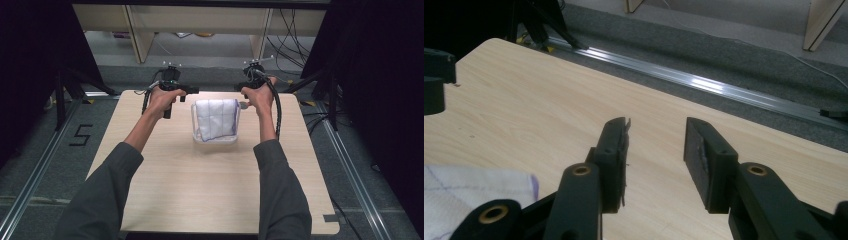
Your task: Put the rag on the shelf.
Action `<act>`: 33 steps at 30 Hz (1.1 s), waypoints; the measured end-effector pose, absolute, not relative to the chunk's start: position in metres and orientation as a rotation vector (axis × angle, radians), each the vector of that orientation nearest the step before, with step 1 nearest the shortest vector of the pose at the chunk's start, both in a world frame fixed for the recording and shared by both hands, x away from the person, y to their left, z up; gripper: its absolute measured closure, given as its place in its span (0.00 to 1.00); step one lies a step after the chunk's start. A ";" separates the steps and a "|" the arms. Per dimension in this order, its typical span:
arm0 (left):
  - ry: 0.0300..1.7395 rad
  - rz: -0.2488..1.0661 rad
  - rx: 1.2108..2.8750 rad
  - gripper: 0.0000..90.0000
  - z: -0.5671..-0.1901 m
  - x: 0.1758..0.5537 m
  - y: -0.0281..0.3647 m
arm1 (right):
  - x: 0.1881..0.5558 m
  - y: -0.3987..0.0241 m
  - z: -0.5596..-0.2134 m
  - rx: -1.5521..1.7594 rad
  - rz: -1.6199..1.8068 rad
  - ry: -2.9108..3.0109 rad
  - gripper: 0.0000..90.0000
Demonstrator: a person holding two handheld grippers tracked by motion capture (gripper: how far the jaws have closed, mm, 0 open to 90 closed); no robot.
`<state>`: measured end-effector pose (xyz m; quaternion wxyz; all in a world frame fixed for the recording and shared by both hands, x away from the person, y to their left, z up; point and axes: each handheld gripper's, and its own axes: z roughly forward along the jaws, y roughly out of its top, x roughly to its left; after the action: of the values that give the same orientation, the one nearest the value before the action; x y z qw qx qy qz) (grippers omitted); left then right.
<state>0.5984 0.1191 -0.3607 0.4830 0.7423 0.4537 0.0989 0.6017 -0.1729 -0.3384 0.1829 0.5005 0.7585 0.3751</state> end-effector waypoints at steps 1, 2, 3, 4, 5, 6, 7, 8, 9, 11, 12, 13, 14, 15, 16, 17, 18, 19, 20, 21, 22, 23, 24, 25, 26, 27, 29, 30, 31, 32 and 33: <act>1.103 0.246 1.811 0.52 -0.360 0.597 0.120 | 0.601 -0.175 -0.338 1.401 1.054 2.140 0.68; 1.099 0.251 1.834 0.49 -0.359 0.595 0.122 | 0.600 -0.177 -0.338 1.393 1.064 2.130 0.67; 1.108 0.261 1.836 0.46 -0.359 0.593 0.123 | 0.599 -0.178 -0.337 1.410 1.060 2.129 0.67; 1.105 0.271 1.860 0.43 -0.359 0.592 0.125 | 0.598 -0.180 -0.336 1.403 1.068 2.122 0.66; 1.112 0.272 1.864 0.41 -0.359 0.591 0.127 | 0.596 -0.181 -0.335 1.422 1.060 2.119 0.65; 1.119 0.262 1.864 0.39 -0.359 0.590 0.129 | 0.595 -0.182 -0.335 1.418 1.065 2.119 0.64; 1.124 0.252 1.857 0.38 -0.359 0.589 0.131 | 0.594 -0.183 -0.334 1.418 1.071 2.116 0.63; 1.124 0.249 1.858 0.37 -0.359 0.588 0.132 | 0.594 -0.184 -0.334 1.403 1.080 2.115 0.63; 1.123 0.244 1.871 0.36 -0.358 0.587 0.134 | 0.592 -0.184 -0.332 1.425 1.088 2.114 0.62; 1.123 0.248 1.874 0.34 -0.358 0.584 0.136 | 0.590 -0.186 -0.331 1.420 1.091 2.114 0.59; 1.124 0.244 1.872 0.34 -0.358 0.582 0.137 | 0.589 -0.186 -0.330 1.427 1.090 2.108 0.56; 1.119 0.237 1.871 0.34 -0.358 0.580 0.138 | 0.588 -0.186 -0.330 1.436 1.095 2.106 0.54; 1.116 0.237 1.866 0.33 -0.358 0.578 0.139 | 0.587 -0.188 -0.330 1.427 1.094 2.108 0.53; 1.121 0.238 1.849 0.33 -0.358 0.576 0.139 | 0.585 -0.188 -0.329 1.442 1.102 2.101 0.52; 1.113 0.240 1.862 0.33 -0.358 0.575 0.140 | 0.584 -0.189 -0.329 1.430 1.105 2.095 0.50; 1.105 0.247 1.863 0.33 -0.357 0.573 0.141 | 0.583 -0.189 -0.329 1.438 1.117 2.094 0.49; 1.102 0.256 1.868 0.33 -0.358 0.571 0.142 | 0.582 -0.190 -0.329 1.429 1.121 2.097 0.49; 1.096 0.273 1.878 0.32 -0.358 0.570 0.142 | 0.580 -0.191 -0.329 1.426 1.129 2.097 0.48; 1.094 0.288 1.887 0.32 -0.358 0.568 0.143 | 0.579 -0.191 -0.329 1.419 1.126 2.103 0.47; 1.089 0.282 1.886 0.32 -0.358 0.567 0.144 | 0.578 -0.192 -0.328 1.414 1.126 2.107 0.46; 1.086 0.280 1.881 0.32 -0.358 0.566 0.145 | 0.576 -0.191 -0.327 1.425 1.130 2.096 0.46; 1.088 0.271 1.858 0.32 -0.358 0.564 0.145 | 0.575 -0.192 -0.327 1.419 1.138 2.090 0.45; 1.080 0.273 1.867 0.31 -0.358 0.562 0.146 | 0.575 -0.192 -0.327 1.398 1.155 2.085 0.44; 1.070 0.271 1.874 0.31 -0.358 0.561 0.147 | 0.572 -0.191 -0.325 1.437 1.157 2.092 0.43; 1.069 0.270 1.872 0.31 -0.358 0.559 0.147 | 0.572 -0.193 -0.325 1.392 1.150 2.091 0.42; 1.061 0.266 1.883 0.31 -0.358 0.558 0.148 | 0.570 -0.192 -0.324 1.403 1.155 2.082 0.42; 1.059 0.269 1.872 0.30 -0.357 0.554 0.148 | 0.567 -0.192 -0.324 1.429 1.148 2.084 0.40; 1.062 0.269 1.867 0.30 -0.357 0.553 0.148 | 0.566 -0.193 -0.324 1.405 1.148 2.081 0.40; 1.054 0.264 1.869 0.30 -0.356 0.551 0.148 | 0.565 -0.192 -0.324 1.404 1.142 2.087 0.40; 1.034 0.264 1.881 0.30 -0.355 0.549 0.150 | 0.563 -0.192 -0.323 1.427 1.141 2.085 0.39; 1.034 0.253 1.863 0.29 -0.355 0.548 0.149 | 0.563 -0.193 -0.324 1.379 1.142 2.083 0.39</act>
<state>0.5475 0.1492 -0.3551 0.4778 0.7628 0.4233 0.1037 0.5627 -0.1930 -0.3244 0.1960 0.4924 0.7436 0.4076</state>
